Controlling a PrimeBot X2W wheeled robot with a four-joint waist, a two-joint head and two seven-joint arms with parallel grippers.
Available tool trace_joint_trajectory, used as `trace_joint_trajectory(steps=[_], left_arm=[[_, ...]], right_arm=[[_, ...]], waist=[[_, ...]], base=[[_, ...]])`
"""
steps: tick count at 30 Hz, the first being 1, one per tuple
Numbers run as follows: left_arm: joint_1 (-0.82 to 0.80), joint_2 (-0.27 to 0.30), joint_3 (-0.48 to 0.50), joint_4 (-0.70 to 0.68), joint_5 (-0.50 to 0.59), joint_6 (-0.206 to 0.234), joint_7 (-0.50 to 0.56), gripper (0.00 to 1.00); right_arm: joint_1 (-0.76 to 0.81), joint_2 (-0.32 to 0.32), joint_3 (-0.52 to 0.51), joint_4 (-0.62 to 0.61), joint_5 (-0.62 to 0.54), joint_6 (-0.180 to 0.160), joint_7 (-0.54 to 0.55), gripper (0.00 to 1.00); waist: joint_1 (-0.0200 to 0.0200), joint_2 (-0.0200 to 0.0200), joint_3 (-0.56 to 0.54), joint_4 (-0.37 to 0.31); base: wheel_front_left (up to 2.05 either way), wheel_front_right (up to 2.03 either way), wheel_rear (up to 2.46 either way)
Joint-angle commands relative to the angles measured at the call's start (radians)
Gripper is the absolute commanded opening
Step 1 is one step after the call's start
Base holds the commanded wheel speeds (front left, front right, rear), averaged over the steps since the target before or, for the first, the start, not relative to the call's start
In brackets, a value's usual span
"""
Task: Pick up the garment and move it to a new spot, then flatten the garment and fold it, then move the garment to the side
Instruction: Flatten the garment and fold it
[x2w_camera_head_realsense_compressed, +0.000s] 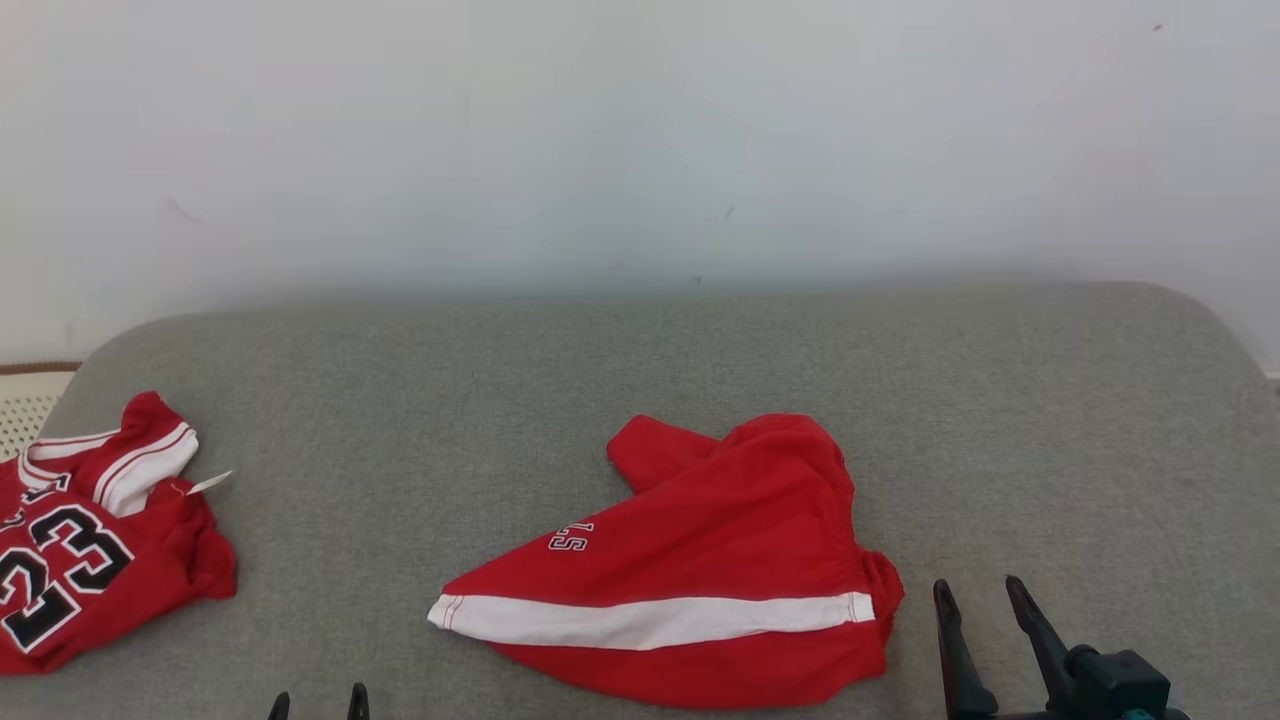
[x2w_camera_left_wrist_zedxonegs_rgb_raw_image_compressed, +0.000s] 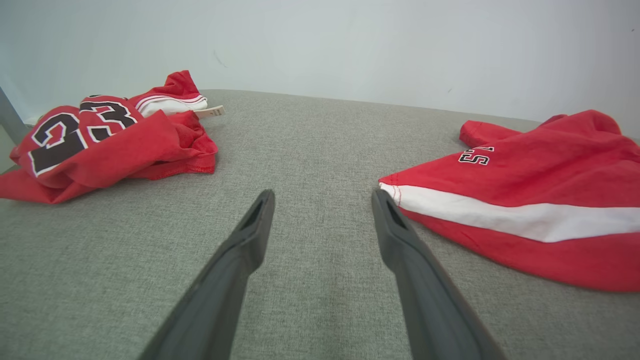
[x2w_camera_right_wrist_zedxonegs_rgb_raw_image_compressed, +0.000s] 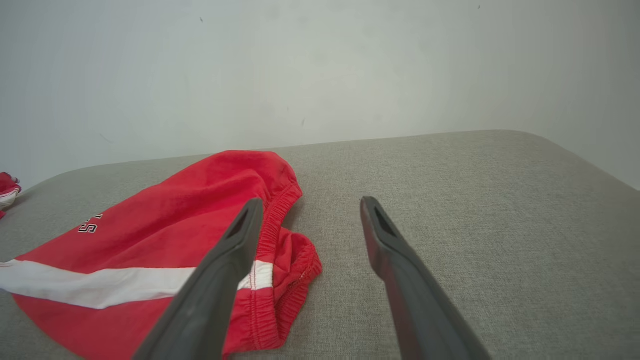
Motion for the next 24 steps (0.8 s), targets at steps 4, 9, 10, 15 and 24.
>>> trace_joint_trajectory(steps=[4, 9, 10, 15, 24], left_arm=[[0.034, 0.001, 0.020, -0.034, 0.033, 0.004, -0.001, 1.00], [0.053, 0.000, 0.024, -0.052, 0.045, 0.006, -0.001, 1.00], [0.054, 0.001, 0.024, -0.056, 0.046, 0.007, -0.001, 1.00], [0.061, 0.000, 0.026, -0.050, 0.039, 0.003, -0.001, 1.00], [0.052, 0.000, 0.017, -0.058, 0.041, 0.006, -0.001, 1.00]], right_arm=[[0.041, -0.006, 0.015, -0.027, -0.016, -0.001, 0.000, 1.00], [0.064, -0.011, 0.026, -0.037, -0.016, -0.001, 0.000, 1.00], [0.067, -0.010, 0.027, -0.037, -0.014, -0.001, 0.000, 1.00], [0.081, -0.006, 0.039, -0.040, -0.003, -0.001, 0.000, 1.00], [0.065, 0.000, 0.046, -0.035, -0.005, -0.001, 0.000, 1.00]], waist=[[0.0001, 0.0000, -0.018, -0.014], [0.0001, 0.0000, -0.025, -0.011], [0.0001, 0.0000, -0.027, -0.012], [0.0001, 0.0000, -0.029, -0.012], [0.0001, 0.0000, -0.017, -0.007]], base=[[0.00, 0.00, 0.00], [0.00, 0.00, 0.00], [0.00, 0.00, 0.00], [0.00, 0.00, 0.00], [0.00, 0.00, 0.00]])
